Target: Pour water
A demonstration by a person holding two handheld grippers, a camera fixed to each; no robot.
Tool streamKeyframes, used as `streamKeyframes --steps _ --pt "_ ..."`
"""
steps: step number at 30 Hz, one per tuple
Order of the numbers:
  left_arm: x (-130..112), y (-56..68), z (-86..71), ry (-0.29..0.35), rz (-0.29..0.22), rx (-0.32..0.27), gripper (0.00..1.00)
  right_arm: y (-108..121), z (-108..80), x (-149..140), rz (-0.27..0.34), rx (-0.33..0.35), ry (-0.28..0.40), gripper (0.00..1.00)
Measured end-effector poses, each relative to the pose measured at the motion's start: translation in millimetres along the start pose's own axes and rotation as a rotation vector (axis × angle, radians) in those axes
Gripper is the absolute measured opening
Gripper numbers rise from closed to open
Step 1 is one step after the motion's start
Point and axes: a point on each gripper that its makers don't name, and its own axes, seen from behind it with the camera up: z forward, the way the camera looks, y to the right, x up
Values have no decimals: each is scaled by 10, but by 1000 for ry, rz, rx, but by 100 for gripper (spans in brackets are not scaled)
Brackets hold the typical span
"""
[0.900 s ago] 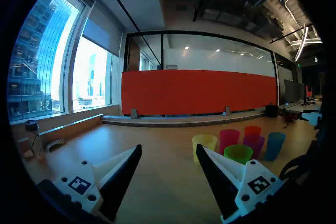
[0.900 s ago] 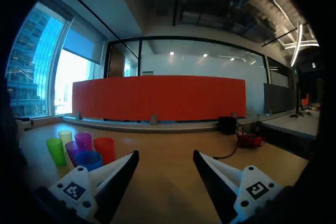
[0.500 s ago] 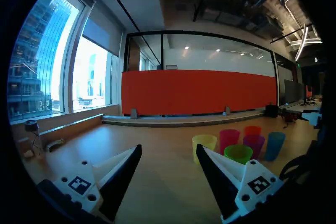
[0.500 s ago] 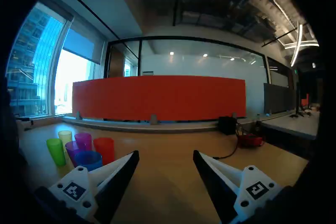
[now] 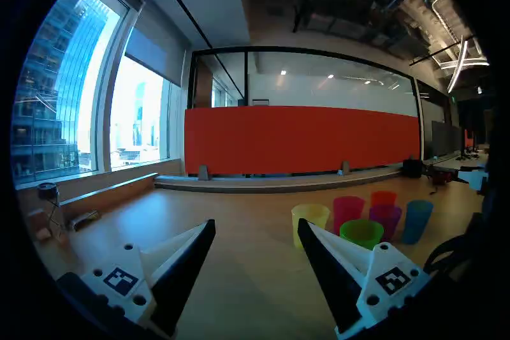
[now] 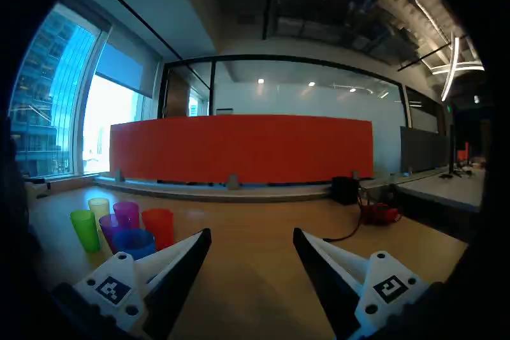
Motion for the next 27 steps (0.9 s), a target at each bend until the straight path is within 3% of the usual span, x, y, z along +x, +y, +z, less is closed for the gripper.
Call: streamKeyframes --steps 15,20,27 --pt "-6 -7 39 -28 -20 5 96 -38 43 8 -4 16 -17 100" --pt "166 -22 76 -26 -30 -7 96 -76 67 212 -20 38 -17 100" --pt "501 -39 133 -26 -3 -33 96 -87 134 616 -31 60 -25 100"
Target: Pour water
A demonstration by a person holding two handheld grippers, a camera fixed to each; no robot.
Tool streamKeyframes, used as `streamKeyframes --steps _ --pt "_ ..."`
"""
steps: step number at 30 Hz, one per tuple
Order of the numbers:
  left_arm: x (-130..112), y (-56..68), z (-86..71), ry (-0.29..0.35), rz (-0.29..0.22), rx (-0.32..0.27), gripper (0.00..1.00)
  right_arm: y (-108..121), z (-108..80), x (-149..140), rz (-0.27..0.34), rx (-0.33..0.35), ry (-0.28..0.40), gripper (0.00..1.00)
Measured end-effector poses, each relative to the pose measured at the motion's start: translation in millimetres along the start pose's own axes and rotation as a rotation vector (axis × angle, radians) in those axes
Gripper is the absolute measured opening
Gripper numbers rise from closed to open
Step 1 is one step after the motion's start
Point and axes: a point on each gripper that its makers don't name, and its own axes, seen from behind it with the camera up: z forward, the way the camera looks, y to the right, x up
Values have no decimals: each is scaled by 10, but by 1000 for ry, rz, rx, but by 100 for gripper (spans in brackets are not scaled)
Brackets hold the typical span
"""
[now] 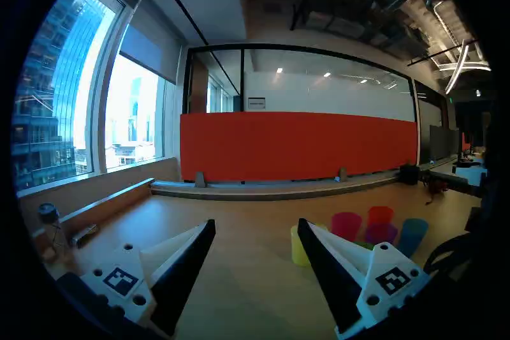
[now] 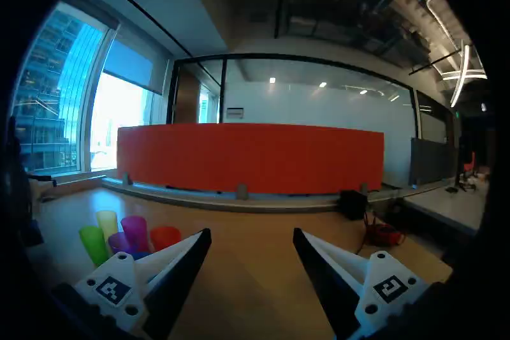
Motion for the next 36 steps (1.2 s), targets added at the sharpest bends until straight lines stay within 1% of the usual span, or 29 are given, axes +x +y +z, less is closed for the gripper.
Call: streamKeyframes --steps 6,12,18,24,30,33,36 --pt "323 -33 39 -6 8 -16 96 19 63 326 27 21 -15 100" --pt "730 -66 84 6 18 -31 96 44 130 743 58 38 -21 100" --pt "1098 -55 142 10 24 -60 96 31 174 1130 77 55 -22 100" --pt "1424 -56 210 8 15 -82 96 -3 197 1433 71 75 -22 100" --pt "1730 -70 235 15 11 -92 96 -12 231 1649 39 79 -16 100" --pt "1855 -38 247 19 7 -108 96 -30 246 1735 28 82 -14 100" --pt "1921 26 255 18 1 -137 96 -76 244 1788 30 96 -10 100"
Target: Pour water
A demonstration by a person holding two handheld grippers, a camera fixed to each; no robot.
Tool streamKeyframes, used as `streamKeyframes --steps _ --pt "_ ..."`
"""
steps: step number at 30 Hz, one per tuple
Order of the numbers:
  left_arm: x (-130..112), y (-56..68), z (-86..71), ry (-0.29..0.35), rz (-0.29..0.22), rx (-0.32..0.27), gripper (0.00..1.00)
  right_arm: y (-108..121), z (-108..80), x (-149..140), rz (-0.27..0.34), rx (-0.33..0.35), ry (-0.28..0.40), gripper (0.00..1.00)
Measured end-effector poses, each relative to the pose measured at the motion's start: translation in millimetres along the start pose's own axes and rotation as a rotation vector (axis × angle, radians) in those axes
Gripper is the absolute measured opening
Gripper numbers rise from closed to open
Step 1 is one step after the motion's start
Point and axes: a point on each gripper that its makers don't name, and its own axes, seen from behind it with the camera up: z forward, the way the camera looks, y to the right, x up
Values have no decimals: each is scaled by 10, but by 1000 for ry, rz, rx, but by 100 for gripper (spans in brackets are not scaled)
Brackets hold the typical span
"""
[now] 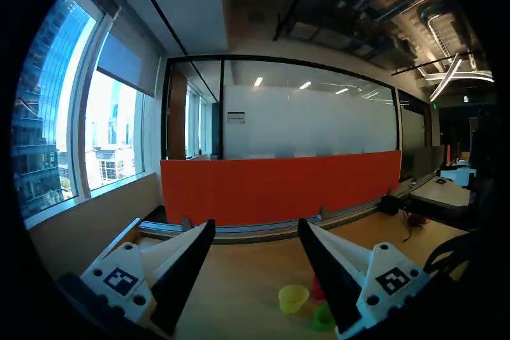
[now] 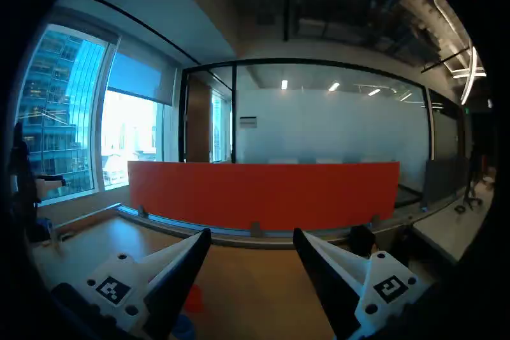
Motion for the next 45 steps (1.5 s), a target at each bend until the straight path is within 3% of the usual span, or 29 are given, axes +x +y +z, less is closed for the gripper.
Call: streamKeyframes --steps 8,18,23,30,36,45 --pt "4 196 27 -3 -6 -100 96 -196 -38 -16 -18 97 5 100" --pt "43 546 12 -13 -4 -251 96 -496 -150 157 39 267 36 99" --pt "119 684 2 -8 -26 -318 96 -682 -222 223 27 360 38 99" --pt "149 761 -13 0 -34 -375 96 -785 -241 202 -5 420 30 99" --pt "58 813 -20 -17 -19 -409 96 -863 -234 120 -6 461 -2 99" --pt "-114 840 -27 -53 -7 -449 96 -965 -213 -94 -53 510 -58 100"
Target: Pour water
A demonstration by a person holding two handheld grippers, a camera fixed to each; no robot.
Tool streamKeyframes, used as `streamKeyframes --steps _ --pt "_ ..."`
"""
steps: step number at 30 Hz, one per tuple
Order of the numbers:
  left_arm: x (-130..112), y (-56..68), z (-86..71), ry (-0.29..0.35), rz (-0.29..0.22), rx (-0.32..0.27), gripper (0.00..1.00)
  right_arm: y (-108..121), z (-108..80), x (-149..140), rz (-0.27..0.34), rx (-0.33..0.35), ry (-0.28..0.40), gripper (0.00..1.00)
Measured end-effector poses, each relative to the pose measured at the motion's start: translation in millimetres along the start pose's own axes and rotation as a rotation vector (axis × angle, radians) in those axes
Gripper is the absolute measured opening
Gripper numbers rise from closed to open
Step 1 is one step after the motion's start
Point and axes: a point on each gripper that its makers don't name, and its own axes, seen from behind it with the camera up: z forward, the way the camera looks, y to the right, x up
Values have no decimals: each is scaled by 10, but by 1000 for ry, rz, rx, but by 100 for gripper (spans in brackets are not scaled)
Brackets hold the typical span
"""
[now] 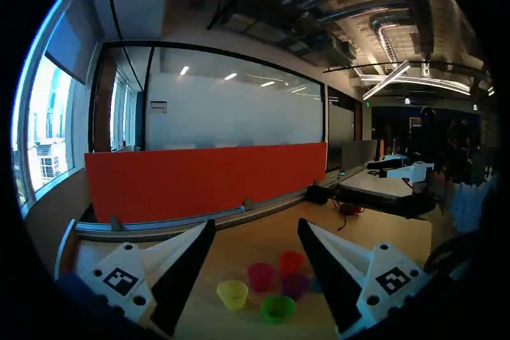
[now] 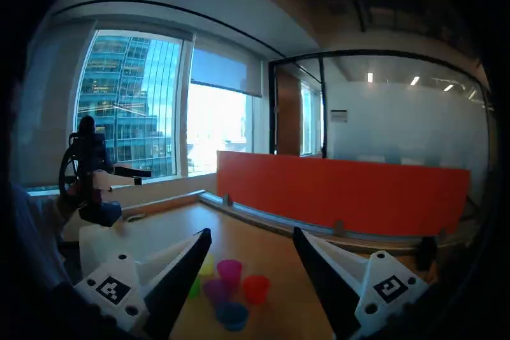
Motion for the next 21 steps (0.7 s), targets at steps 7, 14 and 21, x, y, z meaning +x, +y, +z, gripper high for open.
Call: streamKeyframes --steps 7,14,21 --pt "-160 9 24 -36 3 -29 96 -13 45 -158 -15 20 -40 100" --pt "-371 60 71 -73 2 -61 96 -30 104 -319 -12 40 -64 100" --pt "-629 117 131 -107 1 -87 96 -99 143 -542 -16 70 -96 100"
